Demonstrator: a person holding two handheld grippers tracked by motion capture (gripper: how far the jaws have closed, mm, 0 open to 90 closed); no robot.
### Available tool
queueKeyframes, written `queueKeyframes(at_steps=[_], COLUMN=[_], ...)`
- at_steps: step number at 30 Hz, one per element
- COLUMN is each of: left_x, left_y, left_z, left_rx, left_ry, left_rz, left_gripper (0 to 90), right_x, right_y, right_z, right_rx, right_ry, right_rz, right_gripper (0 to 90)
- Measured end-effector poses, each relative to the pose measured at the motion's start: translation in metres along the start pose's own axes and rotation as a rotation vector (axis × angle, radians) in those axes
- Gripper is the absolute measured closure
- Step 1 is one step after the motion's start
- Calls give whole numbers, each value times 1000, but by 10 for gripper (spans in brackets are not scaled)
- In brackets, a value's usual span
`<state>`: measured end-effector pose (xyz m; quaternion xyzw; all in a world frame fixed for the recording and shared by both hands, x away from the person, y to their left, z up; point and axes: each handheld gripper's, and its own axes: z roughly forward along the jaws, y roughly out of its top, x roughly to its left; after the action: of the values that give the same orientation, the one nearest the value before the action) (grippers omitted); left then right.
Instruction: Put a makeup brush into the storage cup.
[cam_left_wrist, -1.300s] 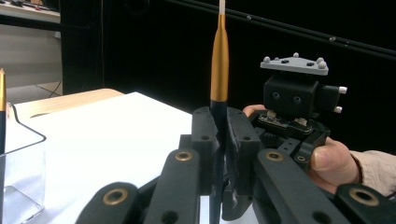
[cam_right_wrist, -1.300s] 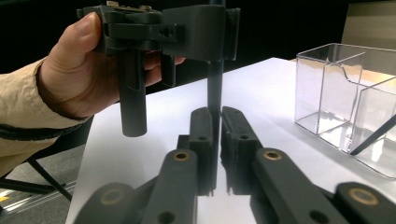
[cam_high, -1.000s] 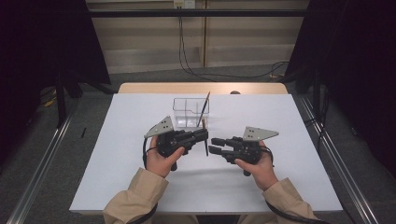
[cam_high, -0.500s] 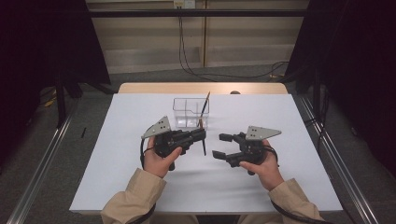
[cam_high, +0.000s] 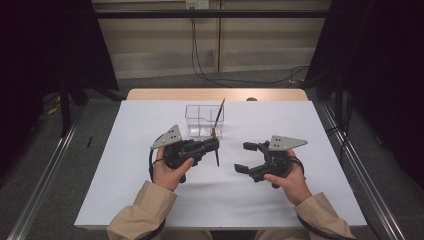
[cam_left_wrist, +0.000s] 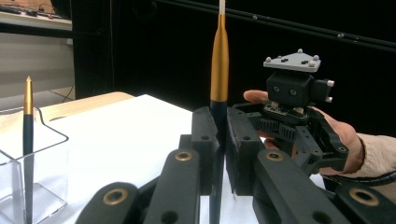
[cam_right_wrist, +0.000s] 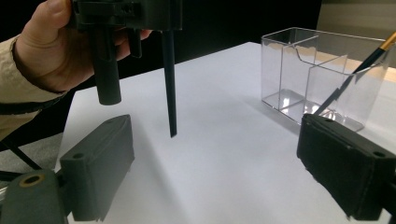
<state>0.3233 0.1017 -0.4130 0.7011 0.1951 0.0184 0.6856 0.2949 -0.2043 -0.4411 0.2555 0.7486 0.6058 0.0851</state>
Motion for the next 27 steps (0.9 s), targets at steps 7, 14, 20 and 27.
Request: queueKeyframes(at_steps=[7,14,20,27], left_x=[0,0,0,0], left_y=[0,1,0,0], left_z=[-1,-2,-3,-4], left_rx=[4,6,3,4], left_ry=[4,6,9,13], left_rz=[4,9,8,11], left_gripper=[832,832,832,832], right_x=[-5,-9,-11,-12], right_y=[-1,-4,-4,-6], right_z=[-12,-20,-27,-33], right_rx=[1,5,5,14], right_ry=[-25,-28,-42,-28], right_rz=[9,12,12,-1], right_gripper=[93,67,59,39])
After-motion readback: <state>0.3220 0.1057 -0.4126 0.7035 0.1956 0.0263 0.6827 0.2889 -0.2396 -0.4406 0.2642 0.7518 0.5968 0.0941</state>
